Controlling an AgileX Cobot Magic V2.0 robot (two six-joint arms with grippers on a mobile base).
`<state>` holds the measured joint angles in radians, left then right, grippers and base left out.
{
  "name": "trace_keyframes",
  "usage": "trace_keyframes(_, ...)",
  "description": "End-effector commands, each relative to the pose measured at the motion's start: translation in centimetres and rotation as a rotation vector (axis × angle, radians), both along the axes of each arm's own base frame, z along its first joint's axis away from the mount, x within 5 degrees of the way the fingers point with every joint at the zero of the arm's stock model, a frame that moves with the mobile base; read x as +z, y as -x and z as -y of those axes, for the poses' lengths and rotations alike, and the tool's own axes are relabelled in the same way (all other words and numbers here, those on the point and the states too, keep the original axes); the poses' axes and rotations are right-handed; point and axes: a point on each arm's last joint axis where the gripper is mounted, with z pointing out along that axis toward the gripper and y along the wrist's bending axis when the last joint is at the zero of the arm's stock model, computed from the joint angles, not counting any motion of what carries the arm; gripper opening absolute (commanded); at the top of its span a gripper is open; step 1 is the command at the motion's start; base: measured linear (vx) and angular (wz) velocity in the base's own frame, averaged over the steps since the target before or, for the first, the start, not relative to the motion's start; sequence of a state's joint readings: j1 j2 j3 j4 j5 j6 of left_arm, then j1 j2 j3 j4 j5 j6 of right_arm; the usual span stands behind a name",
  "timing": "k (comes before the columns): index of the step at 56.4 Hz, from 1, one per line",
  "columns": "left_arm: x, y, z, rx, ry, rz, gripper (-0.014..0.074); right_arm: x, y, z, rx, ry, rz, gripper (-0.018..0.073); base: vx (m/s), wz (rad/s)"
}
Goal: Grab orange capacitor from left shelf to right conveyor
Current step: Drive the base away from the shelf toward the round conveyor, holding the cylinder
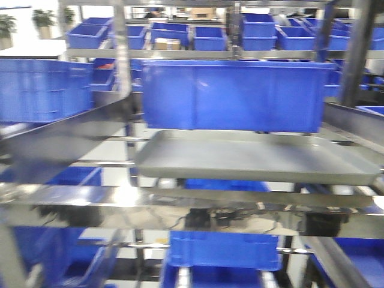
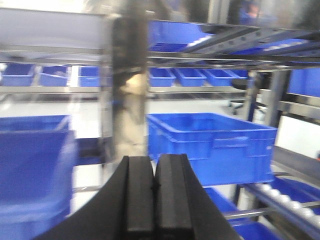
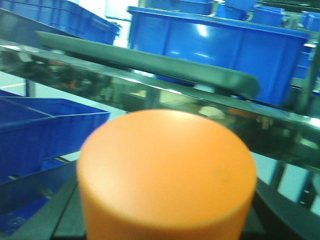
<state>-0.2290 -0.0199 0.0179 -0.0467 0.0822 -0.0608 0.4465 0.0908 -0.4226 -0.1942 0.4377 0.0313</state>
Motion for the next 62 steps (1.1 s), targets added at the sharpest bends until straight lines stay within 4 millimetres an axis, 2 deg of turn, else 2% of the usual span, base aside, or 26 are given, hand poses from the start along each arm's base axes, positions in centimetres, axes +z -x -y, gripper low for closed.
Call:
trace_keyframes(1,1.78,0.24,-0.05,-0.005,0.037,0.111,-0.0006,1.51,-0.01,-0.08,0.002,-0.019,0.093,-0.0008,-0.08,0.32)
trace_keyframes(16,1.78,0.24,-0.05,-0.005,0.037,0.111,-0.0006,1.52,-0.01,-0.08,0.003,-0.020,0.093,-0.0008,-0.11,0.47)
trace_keyframes(62,1.78,0.24,-0.05,-0.005,0.037,0.111,-0.0006,1.52,-0.01,-0.08,0.003,-0.020,0.093,-0.0008,-0.17,0.68)
